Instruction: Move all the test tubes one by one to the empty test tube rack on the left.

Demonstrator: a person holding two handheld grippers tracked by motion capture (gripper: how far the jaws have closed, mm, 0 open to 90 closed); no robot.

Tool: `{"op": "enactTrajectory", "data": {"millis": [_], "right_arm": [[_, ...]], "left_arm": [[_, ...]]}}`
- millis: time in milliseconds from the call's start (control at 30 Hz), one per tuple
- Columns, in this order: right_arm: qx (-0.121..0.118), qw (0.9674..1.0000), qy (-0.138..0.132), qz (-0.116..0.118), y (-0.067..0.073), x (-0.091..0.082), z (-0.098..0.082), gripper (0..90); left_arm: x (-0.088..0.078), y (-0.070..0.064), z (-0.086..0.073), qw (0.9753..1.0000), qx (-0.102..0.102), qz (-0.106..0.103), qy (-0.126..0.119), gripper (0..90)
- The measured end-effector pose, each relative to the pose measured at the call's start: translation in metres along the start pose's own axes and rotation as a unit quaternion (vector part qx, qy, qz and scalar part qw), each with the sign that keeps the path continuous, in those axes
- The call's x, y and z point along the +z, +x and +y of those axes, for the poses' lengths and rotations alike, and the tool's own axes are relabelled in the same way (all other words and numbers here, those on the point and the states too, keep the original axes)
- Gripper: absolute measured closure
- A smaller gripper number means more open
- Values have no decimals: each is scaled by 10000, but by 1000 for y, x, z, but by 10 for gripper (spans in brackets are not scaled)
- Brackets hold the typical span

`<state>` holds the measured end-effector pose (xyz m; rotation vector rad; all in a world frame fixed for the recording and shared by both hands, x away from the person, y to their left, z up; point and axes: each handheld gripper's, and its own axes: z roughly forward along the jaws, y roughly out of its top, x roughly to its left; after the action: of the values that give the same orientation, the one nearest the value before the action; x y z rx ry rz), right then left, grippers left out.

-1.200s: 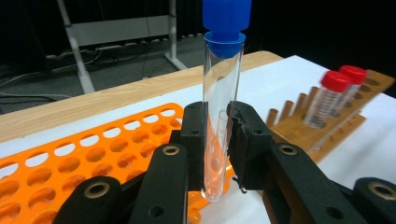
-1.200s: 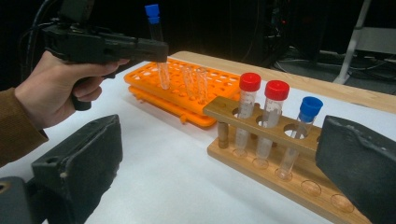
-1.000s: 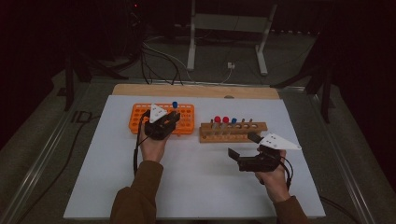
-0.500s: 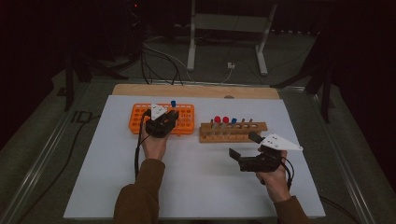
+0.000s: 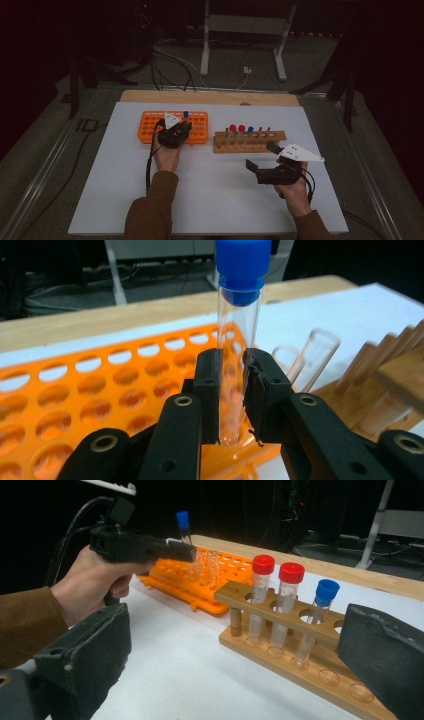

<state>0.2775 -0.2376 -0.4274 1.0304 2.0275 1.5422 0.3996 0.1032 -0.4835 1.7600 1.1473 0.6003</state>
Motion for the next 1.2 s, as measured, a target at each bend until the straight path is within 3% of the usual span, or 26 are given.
{"op": "enactTrajectory", "data": {"millis": [233, 500, 633, 767, 967, 1067, 1200], "right_arm": [[-31, 10000, 22, 22, 1, 1, -1, 12], [-38, 10000, 74, 36, 2, 4, -3, 12], [-36, 9999, 92, 38, 3, 4, -3, 12], [-44, 9999, 92, 40, 3, 4, -3, 12], [-26, 10000, 80, 27, 2, 3, -3, 12], [-32, 10000, 85, 31, 2, 4, -3, 12], [-34, 9999, 102, 25, 2, 5, -4, 12]], "left_arm": [[5, 0, -11, 9996, 97, -13, 276, 778], [8, -4, -11, 9979, 415, 77, 499, 779], [8, -5, -10, 9977, 421, 94, 532, 779], [7, -3, -11, 9983, 245, 4, 526, 751], [0, 3, -16, 9988, 36, -94, 480, 591], [-6, 9, -18, 9987, -132, -264, 416, 553], [-14, 16, -20, 9982, -253, -301, 450, 494]]}}
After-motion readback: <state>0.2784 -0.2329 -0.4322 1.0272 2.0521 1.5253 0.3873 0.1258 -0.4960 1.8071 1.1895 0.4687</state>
